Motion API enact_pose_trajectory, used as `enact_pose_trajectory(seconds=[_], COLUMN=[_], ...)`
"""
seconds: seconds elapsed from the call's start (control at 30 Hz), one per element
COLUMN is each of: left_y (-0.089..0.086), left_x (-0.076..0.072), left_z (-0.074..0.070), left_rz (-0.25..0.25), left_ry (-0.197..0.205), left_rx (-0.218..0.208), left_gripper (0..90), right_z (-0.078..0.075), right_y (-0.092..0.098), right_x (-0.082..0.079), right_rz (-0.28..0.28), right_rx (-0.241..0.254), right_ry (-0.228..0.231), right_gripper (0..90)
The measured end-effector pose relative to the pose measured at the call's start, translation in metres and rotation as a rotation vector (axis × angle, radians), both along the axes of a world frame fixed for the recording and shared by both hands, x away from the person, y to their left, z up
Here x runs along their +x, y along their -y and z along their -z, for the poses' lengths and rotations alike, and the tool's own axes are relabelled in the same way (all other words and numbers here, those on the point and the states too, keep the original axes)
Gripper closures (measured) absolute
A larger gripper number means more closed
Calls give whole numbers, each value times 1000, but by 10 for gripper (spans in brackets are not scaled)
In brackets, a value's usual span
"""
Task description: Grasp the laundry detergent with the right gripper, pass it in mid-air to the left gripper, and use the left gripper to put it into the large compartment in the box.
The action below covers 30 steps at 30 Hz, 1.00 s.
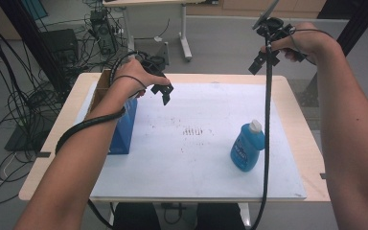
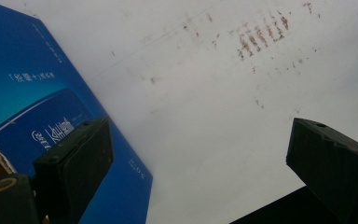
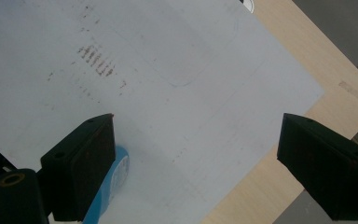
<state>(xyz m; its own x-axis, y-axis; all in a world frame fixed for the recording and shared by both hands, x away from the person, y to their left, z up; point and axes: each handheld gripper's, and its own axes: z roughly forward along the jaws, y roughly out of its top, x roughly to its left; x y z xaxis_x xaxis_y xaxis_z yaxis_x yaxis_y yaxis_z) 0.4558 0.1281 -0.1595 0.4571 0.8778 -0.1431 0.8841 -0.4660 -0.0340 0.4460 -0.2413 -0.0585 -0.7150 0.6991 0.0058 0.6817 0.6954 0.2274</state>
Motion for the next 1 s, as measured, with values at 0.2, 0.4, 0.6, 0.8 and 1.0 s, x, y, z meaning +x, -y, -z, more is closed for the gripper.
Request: enact_pose_trajectory(seconds=[0.2,0.4,0.6,0.8,1.0], left_y=[1,1,-1,-2,-1], left_x=[-1,0,-2,-5,-10], left_z=[1,1,3,5,6], left_rz=[-3,-3,-2,-5,-7], left_ry=[0,-10,-10,-8,-8], left_rx=[-6,-3,-4,-12,-16], left_gripper=[77,78,79,79,79], right_z=[-1,0,2,4,4], right_y=[2,5,11,14,24], right_x=[-2,-3,-8,-13,-24], right_rz=[7,17,18,24,11], right_rx=[-2,-3,5,9,31], right_ry=[-2,-2,-1,-1,18], right_gripper=[111,109,104,104,102])
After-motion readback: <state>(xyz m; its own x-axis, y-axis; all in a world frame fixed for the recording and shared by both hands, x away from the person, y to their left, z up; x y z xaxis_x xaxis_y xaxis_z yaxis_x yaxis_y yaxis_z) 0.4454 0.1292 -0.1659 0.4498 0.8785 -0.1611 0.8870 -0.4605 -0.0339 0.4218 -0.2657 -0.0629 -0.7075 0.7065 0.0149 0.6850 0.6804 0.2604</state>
